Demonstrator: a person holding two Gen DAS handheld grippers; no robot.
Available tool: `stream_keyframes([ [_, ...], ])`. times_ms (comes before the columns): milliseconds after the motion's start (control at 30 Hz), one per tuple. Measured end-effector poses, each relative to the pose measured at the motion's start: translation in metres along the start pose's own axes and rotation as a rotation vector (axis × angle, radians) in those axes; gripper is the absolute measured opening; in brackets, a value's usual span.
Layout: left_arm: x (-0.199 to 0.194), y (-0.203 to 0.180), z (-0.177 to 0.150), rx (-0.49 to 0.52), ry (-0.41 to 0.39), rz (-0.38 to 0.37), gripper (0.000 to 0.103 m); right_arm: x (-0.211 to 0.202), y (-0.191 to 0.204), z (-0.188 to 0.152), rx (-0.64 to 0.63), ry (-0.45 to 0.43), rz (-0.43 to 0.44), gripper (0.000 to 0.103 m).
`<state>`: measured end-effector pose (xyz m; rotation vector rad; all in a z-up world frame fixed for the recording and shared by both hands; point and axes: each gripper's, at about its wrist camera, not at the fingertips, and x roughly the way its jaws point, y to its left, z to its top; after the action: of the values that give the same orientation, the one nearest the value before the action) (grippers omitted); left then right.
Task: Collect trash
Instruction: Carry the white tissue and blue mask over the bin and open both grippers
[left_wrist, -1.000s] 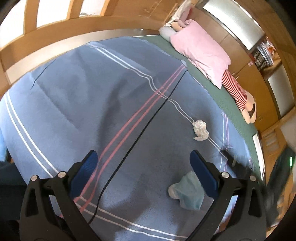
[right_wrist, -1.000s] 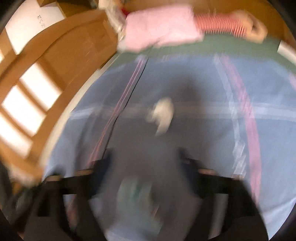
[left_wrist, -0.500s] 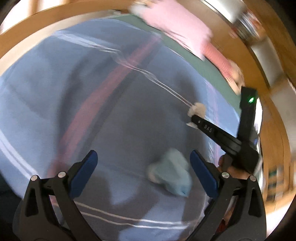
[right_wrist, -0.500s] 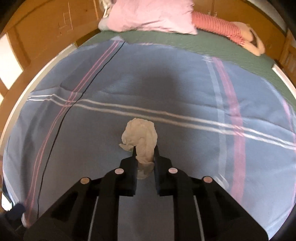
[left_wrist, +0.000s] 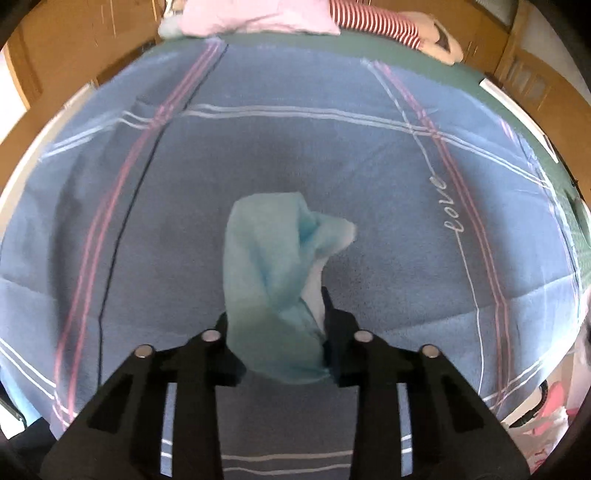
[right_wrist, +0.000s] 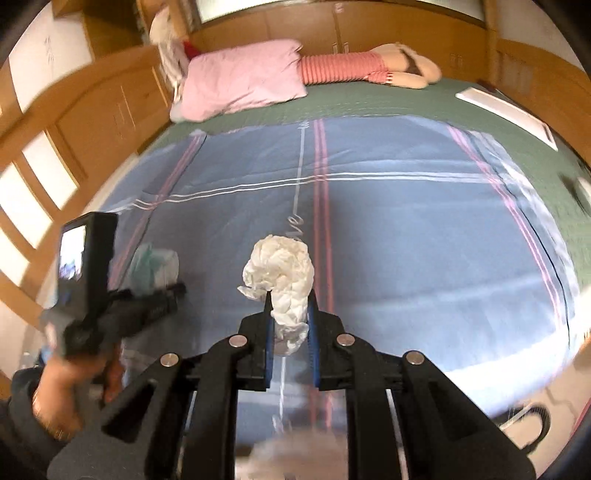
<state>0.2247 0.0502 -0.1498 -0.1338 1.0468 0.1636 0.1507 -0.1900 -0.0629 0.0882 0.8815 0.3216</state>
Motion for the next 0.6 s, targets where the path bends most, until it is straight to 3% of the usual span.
stream_keyframes([
  [67, -0.018, -0.003, -0.004, 0.016, -0.068, 0.013, 0.031, -0.022, -0.007, -0.013, 0.02, -0.022, 0.005, 0.016],
  [200, -0.079, -0.01, -0.027, 0.106, -0.3, 0.095, 0.031, -0.059, -0.018, -0.042, 0.017, -0.054, -0.036, 0.016],
  [233, -0.092, -0.012, -0.036, 0.105, -0.328, 0.1, 0.031, -0.066, -0.02, -0.048, 0.018, -0.06, -0.042, 0.016],
  [600, -0.243, -0.056, -0.107, 0.116, -0.475, -0.079, 0.031, -0.165, -0.023, -0.085, 0.016, -0.138, -0.092, 0.016],
])
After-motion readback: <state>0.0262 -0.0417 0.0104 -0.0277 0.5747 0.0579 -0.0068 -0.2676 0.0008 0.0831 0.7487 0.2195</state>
